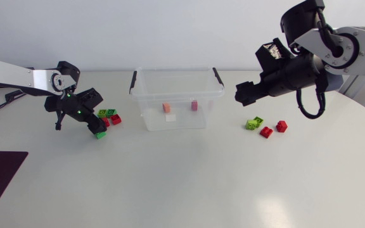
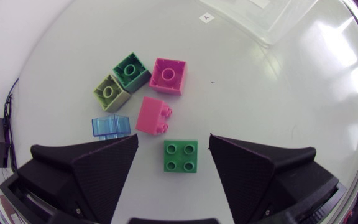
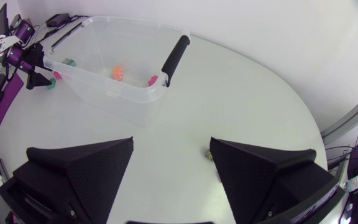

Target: Pick up the duplo bricks and place them in the container

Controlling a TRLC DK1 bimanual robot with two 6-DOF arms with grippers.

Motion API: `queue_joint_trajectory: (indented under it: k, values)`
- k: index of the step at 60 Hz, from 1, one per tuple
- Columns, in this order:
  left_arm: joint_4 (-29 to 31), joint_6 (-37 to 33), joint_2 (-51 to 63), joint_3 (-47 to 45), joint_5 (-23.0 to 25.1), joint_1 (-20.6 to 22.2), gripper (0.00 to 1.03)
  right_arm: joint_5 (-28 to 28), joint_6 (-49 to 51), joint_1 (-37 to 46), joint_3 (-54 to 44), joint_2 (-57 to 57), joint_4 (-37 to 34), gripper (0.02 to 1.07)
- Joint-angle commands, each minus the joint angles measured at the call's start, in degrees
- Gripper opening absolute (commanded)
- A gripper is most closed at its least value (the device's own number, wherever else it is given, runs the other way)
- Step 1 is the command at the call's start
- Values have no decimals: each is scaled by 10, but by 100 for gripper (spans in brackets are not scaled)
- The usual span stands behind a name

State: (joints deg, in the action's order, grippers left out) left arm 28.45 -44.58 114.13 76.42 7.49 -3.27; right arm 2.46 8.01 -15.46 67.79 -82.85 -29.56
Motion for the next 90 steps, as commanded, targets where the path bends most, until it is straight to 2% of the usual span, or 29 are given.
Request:
queue_joint_trajectory:
  k: [1, 11, 18, 22, 23, 29, 37, 52, 59, 63, 79, 90]
  values:
    - [21, -27, 28, 18, -14, 5, 80, 7, 13, 10, -28, 14, 4, 92]
    - [32, -35, 45, 24, -30, 5, 76, 20, 19, 25, -50, 25, 6, 92]
    - [36, -35, 55, 27, -35, 2, 57, 23, 24, 33, -64, 29, 12, 92]
    - [35, -35, 57, 29, -35, 1, 40, 23, 24, 42, -71, 29, 14, 92]
    - [35, -35, 57, 29, -35, 0, 39, 22, 24, 45, -71, 29, 16, 92]
    - [38, -35, 55, 20, -36, 3, 36, 20, 12, 72, -76, 28, 21, 92]
    - [79, -40, 26, 12, -36, 2, 33, 20, 0, 124, -72, 19, 21, 92]
    - [105, -42, -112, -25, -33, 3, 33, 11, -18, 197, -64, -31, 21, 92]
    - [120, -30, -174, -28, -19, 25, 33, -3, -19, 211, -67, -59, 35, 92]
    - [128, -2, -223, -20, -6, 64, 33, -8, -19, 224, -70, -79, 47, 92]
    - [135, 77, -234, 61, 11, 160, 34, -8, -17, 264, -65, -133, 75, 92]
    - [116, 143, -201, 129, 38, 176, 34, -8, -13, 277, -61, -155, 90, 92]
